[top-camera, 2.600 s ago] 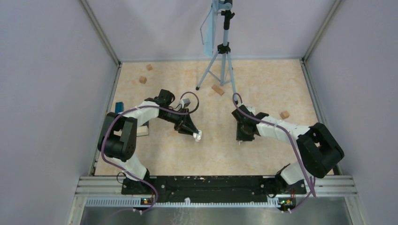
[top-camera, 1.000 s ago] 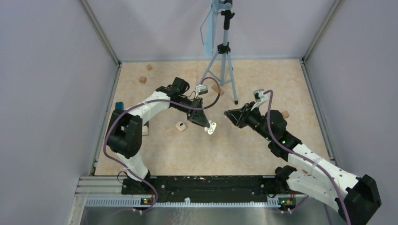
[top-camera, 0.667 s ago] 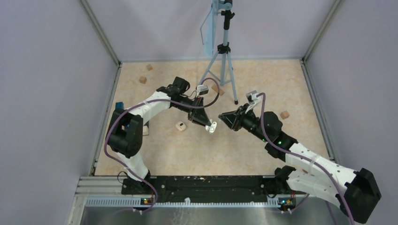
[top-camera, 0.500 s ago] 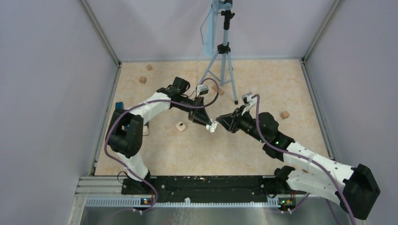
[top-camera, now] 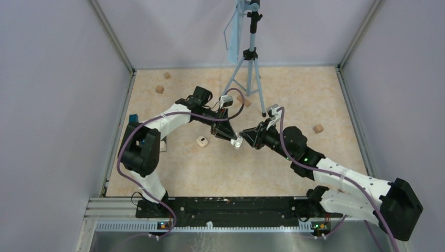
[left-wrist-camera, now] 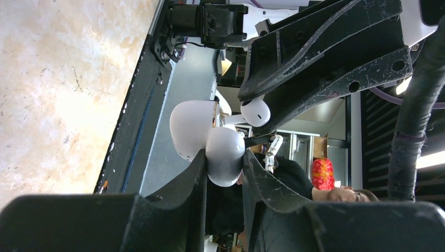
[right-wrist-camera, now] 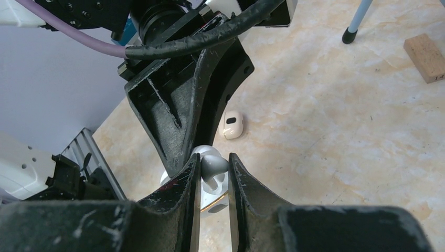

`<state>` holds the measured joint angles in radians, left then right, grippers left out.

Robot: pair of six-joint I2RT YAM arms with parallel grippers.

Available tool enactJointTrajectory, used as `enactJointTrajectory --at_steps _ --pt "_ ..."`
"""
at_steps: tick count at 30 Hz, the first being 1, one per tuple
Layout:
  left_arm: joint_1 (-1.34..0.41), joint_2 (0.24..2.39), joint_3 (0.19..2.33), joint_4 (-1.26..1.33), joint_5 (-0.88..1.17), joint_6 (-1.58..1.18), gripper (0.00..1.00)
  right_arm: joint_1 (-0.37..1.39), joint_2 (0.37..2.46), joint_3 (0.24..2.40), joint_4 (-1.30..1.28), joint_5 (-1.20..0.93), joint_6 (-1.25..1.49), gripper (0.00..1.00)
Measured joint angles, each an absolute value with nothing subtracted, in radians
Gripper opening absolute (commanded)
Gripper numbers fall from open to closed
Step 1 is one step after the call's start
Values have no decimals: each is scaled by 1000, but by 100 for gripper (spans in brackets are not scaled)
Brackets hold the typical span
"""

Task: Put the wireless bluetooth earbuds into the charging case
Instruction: Insert the right earbud into the right side groove of the charging case.

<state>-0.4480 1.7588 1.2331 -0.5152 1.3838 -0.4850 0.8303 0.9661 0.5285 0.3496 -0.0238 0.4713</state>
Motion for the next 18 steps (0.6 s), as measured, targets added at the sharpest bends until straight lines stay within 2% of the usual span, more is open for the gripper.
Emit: enactJointTrajectory --at_steps 18 --pt "-448 1759 1222 -516 1391 -493 0 869 994 529 375 51 422 4"
